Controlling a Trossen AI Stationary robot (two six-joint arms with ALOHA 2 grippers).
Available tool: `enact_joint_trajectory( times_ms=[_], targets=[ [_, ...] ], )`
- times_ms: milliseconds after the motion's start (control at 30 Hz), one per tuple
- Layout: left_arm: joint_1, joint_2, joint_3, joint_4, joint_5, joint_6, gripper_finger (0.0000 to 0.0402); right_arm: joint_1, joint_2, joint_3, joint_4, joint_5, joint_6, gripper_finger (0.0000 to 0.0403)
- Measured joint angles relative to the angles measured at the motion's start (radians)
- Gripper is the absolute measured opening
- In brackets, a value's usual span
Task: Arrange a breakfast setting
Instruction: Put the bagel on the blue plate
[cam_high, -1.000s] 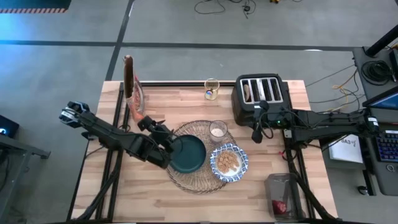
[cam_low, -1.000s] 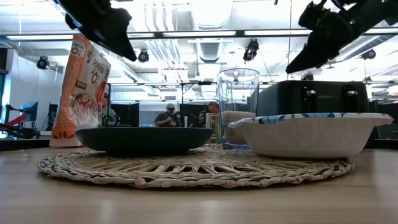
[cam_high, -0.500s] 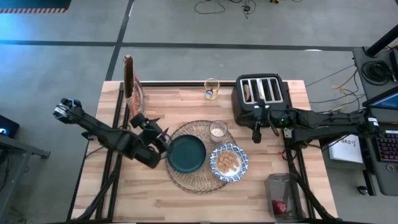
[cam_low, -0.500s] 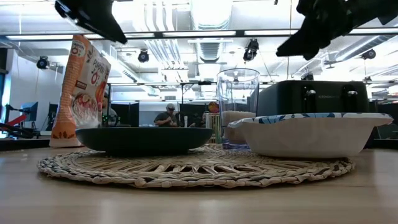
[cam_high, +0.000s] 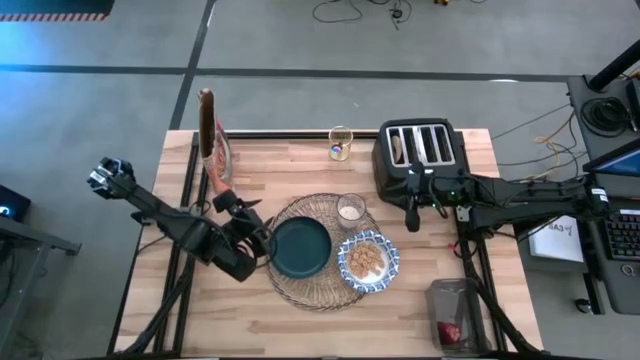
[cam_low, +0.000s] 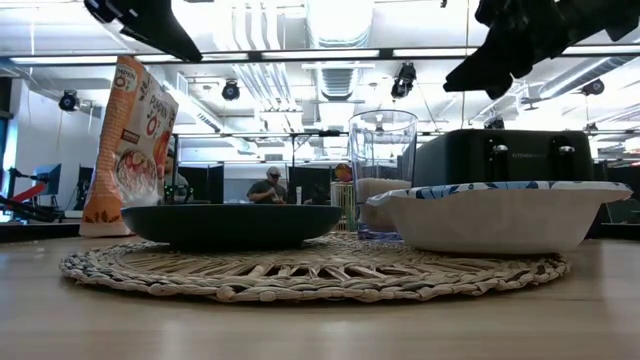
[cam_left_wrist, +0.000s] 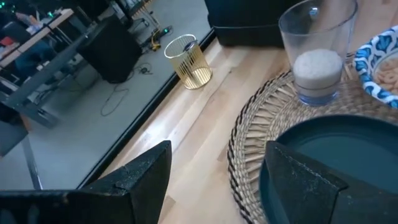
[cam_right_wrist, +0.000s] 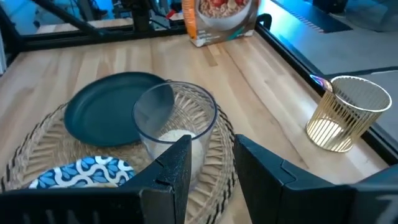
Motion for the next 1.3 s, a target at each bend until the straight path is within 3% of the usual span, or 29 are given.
enact_joint_trajectory(
  times_ms=[200, 633, 900, 1033, 1233, 1300],
  targets=[
    [0.012, 0.001, 0.0, 0.019, 0.003, -0.003, 0.0242, 0.001, 0.001, 0.0, -0.005, 0.058, 0.024, 0.011],
    [0.018, 0.0, 0.001, 0.001, -0.022, -0.003, 0.0242, 0.0, 0.032, 0.0, -0.006, 0.08, 0.137, 0.01],
    [0.018, 0.0, 0.001, 0.002, -0.023, -0.003, 0.0242, 0.0, 0.036, 0.111, -0.171, 0.176, 0.215, 0.0097],
    [0.018, 0.0, 0.001, 0.002, -0.023, -0.003, 0.0242, 0.0, 0.059, 0.185, -0.282, 0.203, 0.3, 0.0117],
    [0.018, 0.0, -0.002, -0.016, -0.023, -0.003, 0.0242, -0.001, 0.136, 0.304, -0.454, 0.491, 0.552, 0.0158],
    [0.018, 0.0, -0.005, -0.026, -0.023, -0.003, 0.0242, -0.007, 0.168, 0.349, -0.53, 0.506, 0.582, 0.0165]
  ],
)
